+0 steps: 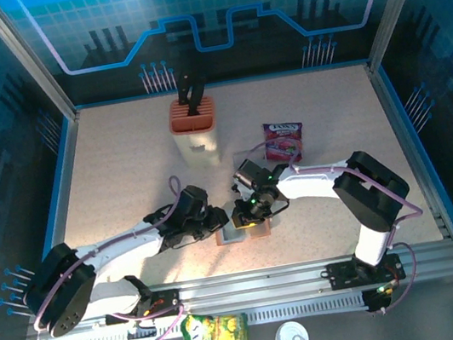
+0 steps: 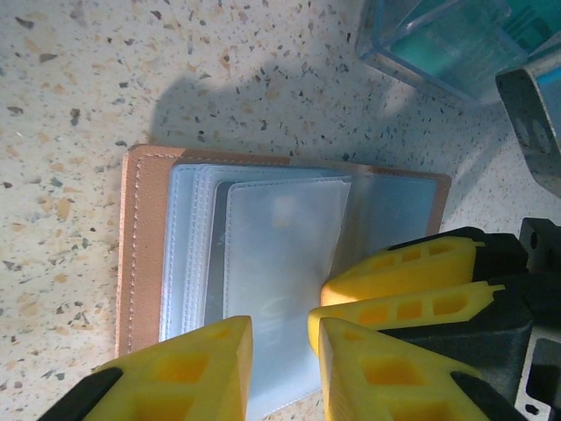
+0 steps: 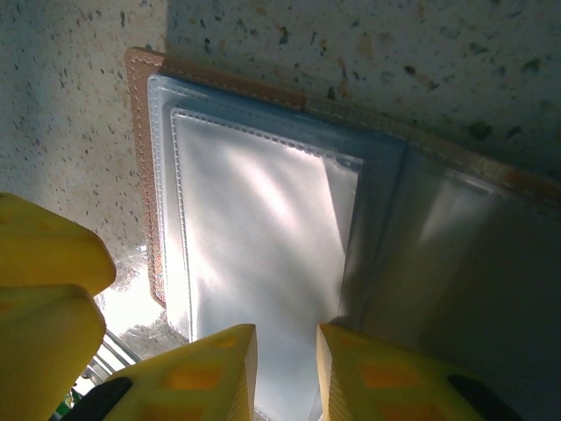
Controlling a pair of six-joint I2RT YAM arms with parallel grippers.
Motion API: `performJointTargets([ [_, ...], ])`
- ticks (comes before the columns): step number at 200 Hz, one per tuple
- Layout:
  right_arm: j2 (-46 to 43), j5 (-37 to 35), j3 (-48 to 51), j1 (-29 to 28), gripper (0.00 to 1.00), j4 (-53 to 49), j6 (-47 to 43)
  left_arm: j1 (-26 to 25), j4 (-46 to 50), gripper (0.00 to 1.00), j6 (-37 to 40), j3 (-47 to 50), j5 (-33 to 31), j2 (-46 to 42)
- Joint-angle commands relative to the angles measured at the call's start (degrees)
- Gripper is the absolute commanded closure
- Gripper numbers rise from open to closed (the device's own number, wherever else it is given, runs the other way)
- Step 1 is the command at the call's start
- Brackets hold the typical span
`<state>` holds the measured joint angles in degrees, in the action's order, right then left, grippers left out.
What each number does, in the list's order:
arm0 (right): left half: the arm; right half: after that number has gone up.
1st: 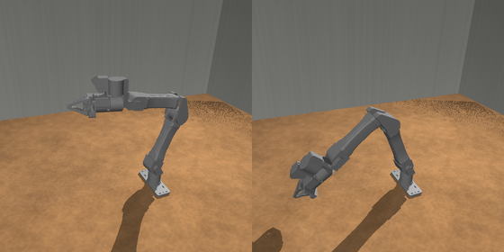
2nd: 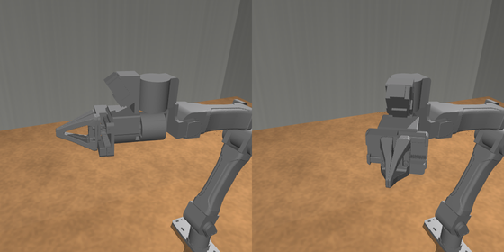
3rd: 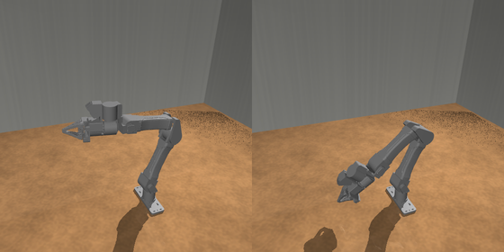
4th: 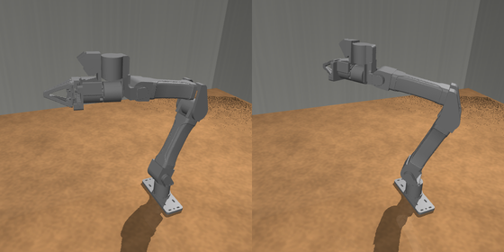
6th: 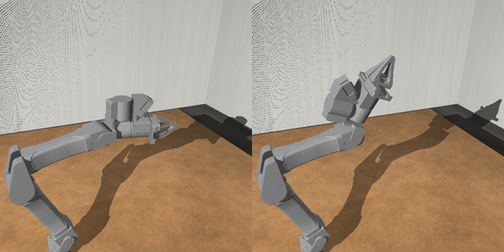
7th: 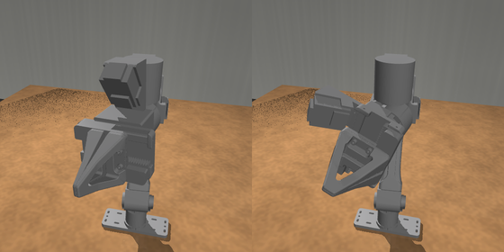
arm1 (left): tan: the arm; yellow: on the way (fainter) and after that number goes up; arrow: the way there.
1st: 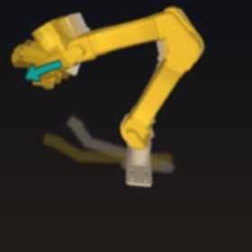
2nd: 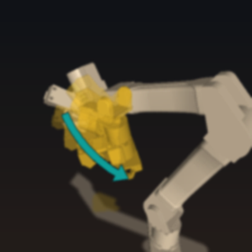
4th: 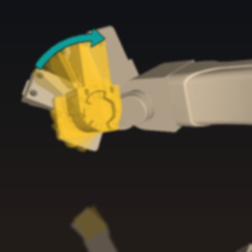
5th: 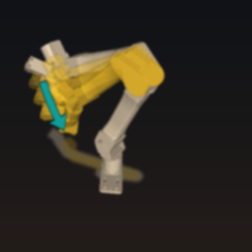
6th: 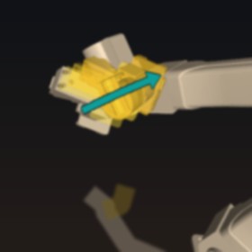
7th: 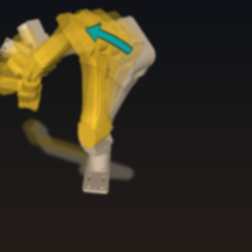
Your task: Take the credit cards out of the card holder
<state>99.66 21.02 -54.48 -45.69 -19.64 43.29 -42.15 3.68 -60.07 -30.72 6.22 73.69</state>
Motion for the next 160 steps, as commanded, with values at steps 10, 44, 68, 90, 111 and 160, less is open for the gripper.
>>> performJointTargets([
  [10,-1.31,-0.8,1.28,0.52,0.76,-0.81,-0.15,0.35,-1.23,0.72,-0.57,0.0,1.6,1.79],
  [44,-1.57,-0.7,1.61,0.58,0.77,-0.45,0.04,0.32,-1.07,0.69,-0.91,-0.05,1.57,2.6],
  [68,-1.83,-0.72,1.9,0.63,0.78,-0.4,0.13,0.37,-1.23,0.68,-1.11,0.13,1.52,2.42],
  [90,-1.92,-0.85,2.09,0.79,0.79,-0.27,0.18,0.33,-1.0,0.67,-1.1,0.04,1.56,2.35],
  [111,-2.05,-0.72,2.18,0.8,0.8,-0.14,0.31,0.36,-1.25,0.66,-1.13,-0.02,1.95,2.61],
  [160,-2.03,-0.54,2.67,0.96,0.83,0.39,0.61,0.38,-2.41,0.67,-1.67,-0.07,2.66,3.32],
])
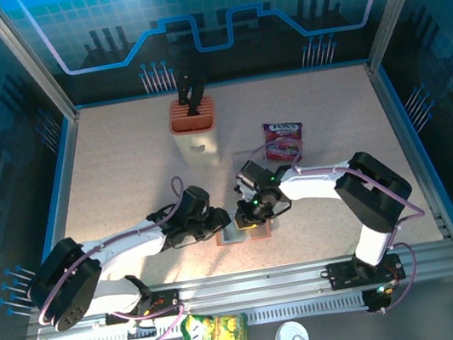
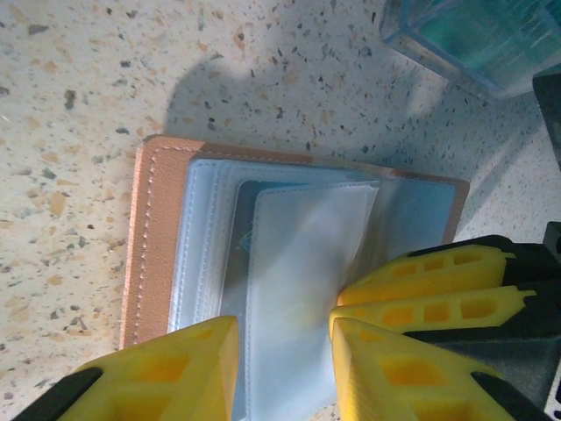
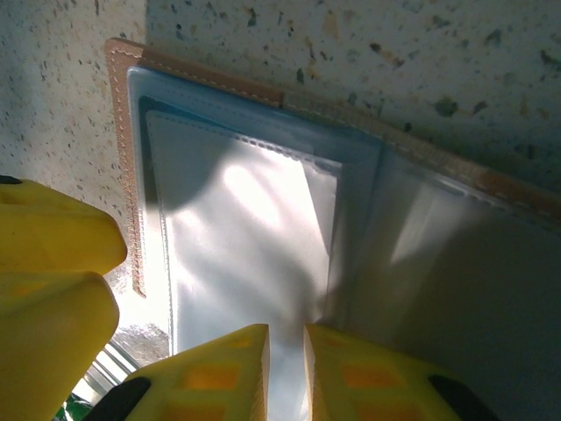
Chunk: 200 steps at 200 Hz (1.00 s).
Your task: Take the credit cards out of the card holder
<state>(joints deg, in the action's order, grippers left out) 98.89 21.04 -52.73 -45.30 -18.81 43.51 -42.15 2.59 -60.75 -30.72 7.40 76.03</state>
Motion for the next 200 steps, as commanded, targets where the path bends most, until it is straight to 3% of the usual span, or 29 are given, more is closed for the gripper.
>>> performJointTargets([
  [1,-1.3,-0.56,0.94,0.56,0.83,-0.44,0.42,0.35,-1.34,0.67,-0.97,-0.05,1.48,1.01],
  [200,-1.98,-0.3,1.97,0.97,0.91,0.31,0.61,0.29,-2.32,0.69,-2.47,-0.27,1.82,3.64],
])
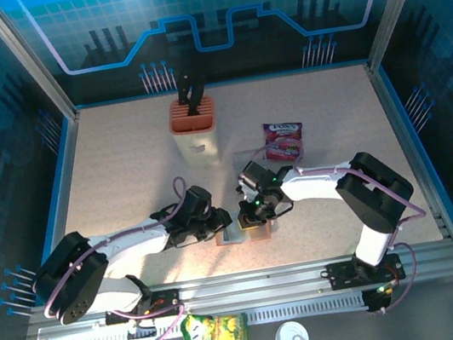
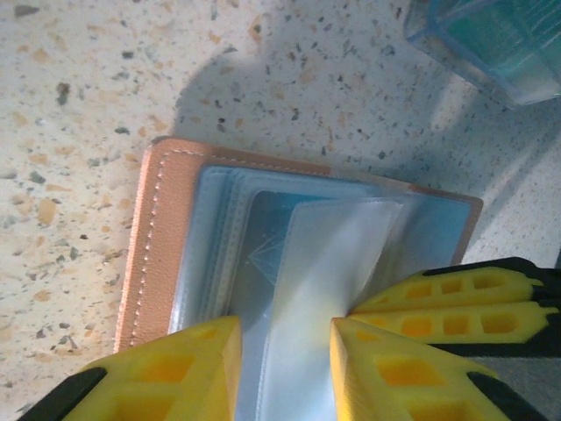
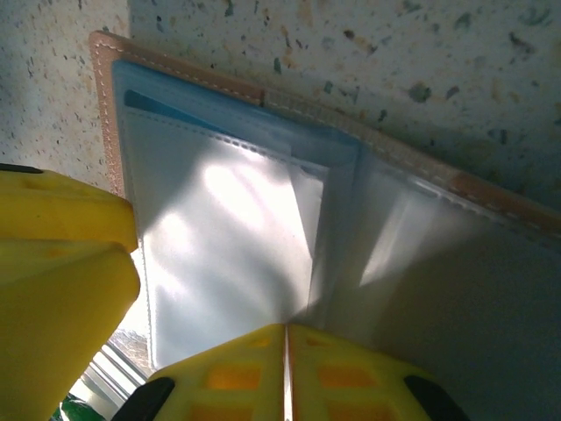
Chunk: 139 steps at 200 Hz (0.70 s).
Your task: Take the credit cards out of the card holder
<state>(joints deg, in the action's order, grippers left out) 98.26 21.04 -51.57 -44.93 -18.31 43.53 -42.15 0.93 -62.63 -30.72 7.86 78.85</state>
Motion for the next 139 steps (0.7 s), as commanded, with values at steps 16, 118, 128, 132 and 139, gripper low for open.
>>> performJointTargets([
  [16,-1.46,-0.3,0.84,0.59,0.91,-0.31,0.55,0.25,-0.62,0.7,-0.5,-0.53,1.63,1.04],
  [118,-6.95,-1.83,0.07,0.89,0.89,-2.62,0.12,0.23,-1.19,0.75,-0.37,-2.11,2.89,-1.15],
  [128,-7.88,-2.33,0.07,1.06,0.89,-3.2,-0.05,0.06,-0.89,0.75,-0.37,-2.59,2.95,-1.4],
  [132,-8.28,-2.55,-0.01,1.15,0.89,-3.57,-0.11,-0.01,-0.79,0.75,-0.3,-2.82,2.91,-1.48],
  [139,-9.0,-2.89,-0.02,1.37,0.88,-4.03,-0.25,0.04,-0.61,0.76,-0.1,-3.23,2.94,-1.66],
])
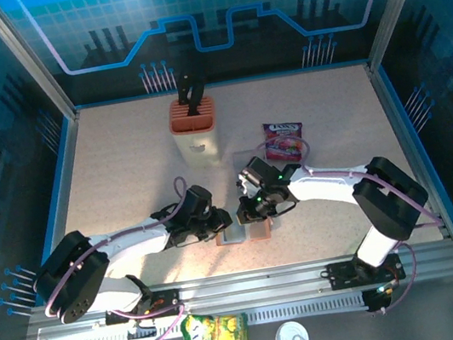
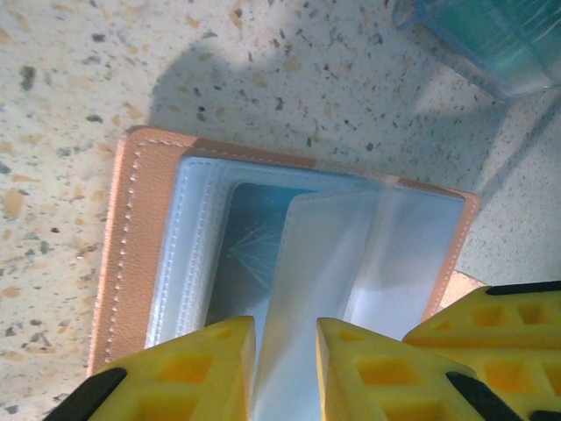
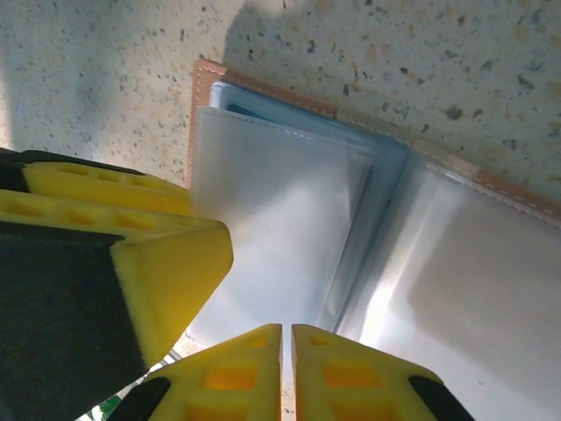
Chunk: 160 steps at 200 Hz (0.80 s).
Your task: Take the credit cards out of the card holder
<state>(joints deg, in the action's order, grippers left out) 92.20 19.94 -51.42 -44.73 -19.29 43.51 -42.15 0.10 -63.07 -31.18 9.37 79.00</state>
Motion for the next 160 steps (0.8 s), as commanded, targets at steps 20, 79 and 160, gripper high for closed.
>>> performJointTargets([
  [20,-5.01,-2.62,-0.05,1.93,0.88,-4.29,-0.65,-0.22,1.17,0.76,1.04,-4.17,1.76,-1.79],
  [79,-12.37,-4.6,0.69,6.16,0.88,-8.35,-2.19,-1.57,0.06,0.8,1.98,-8.3,3.77,3.55],
  [160,-19.85,-5.3,5.1,10.32,0.88,-11.28,-3.05,-4.81,-3.18,0.81,1.72,-15.32,5.73,13.49],
])
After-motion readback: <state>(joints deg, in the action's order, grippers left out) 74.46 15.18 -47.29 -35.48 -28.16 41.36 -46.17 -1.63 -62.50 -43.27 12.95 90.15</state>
